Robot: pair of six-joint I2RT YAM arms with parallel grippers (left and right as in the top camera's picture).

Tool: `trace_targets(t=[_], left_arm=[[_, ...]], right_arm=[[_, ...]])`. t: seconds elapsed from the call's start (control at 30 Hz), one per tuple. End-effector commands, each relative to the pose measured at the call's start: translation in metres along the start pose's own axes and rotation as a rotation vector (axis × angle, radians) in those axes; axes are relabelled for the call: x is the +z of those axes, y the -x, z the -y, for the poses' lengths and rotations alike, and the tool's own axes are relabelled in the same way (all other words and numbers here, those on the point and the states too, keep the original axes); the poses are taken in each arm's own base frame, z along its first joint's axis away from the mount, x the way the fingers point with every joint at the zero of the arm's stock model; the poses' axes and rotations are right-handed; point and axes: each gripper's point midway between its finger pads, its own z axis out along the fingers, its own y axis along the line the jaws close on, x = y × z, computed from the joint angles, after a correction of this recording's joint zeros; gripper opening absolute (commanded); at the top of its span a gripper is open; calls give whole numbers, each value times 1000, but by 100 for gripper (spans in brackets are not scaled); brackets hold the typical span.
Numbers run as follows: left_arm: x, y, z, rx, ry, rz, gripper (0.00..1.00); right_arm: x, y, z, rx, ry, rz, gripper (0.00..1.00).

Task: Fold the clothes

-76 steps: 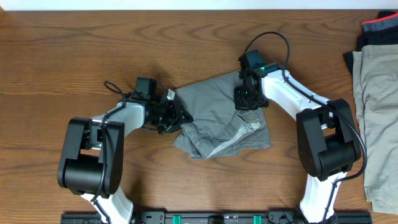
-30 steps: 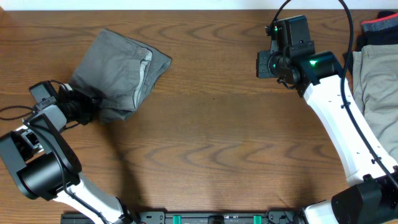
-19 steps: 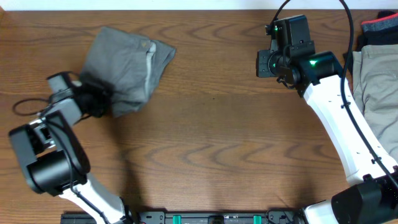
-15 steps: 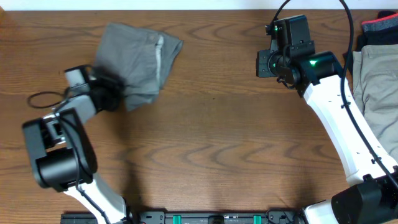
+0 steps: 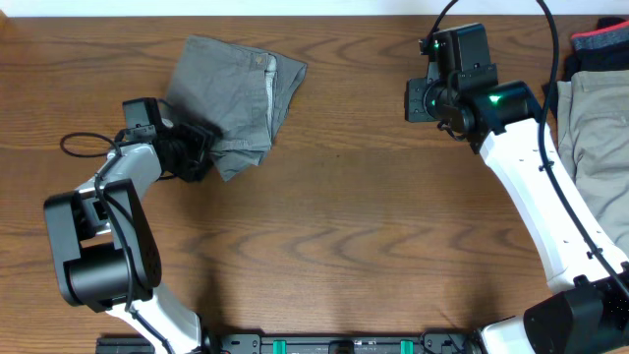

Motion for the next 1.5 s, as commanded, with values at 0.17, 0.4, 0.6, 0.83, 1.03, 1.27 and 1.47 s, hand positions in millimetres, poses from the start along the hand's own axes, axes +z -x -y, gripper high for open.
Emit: trace_targets(t=[0.17,0.4,0.6,0.83,1.03,1.27,1.47], left_arm=[[-32,-35,-22,284,93,-60,67],[-108,-22,12,609,113,198,21],[-129,-11,39,928,91,320,19],[-90,19,76,1118,-9,401,19],[-38,32,77,1125,-20,367,19],[-2,46,38,1073,103,308,14],[-3,94,-13,984,418,417,15]], right_arm=[[4,-1,-2,-21,-2,-4,1],[4,5,-1,-20,-7,20,1],[4,10,-2,-19,-2,41,1],[4,8,-3,-20,-2,36,1],[4,-2,-6,14,5,-5,1],[3,-12,-19,-1,24,-37,1],[3,-15,-28,16,35,-42,1]])
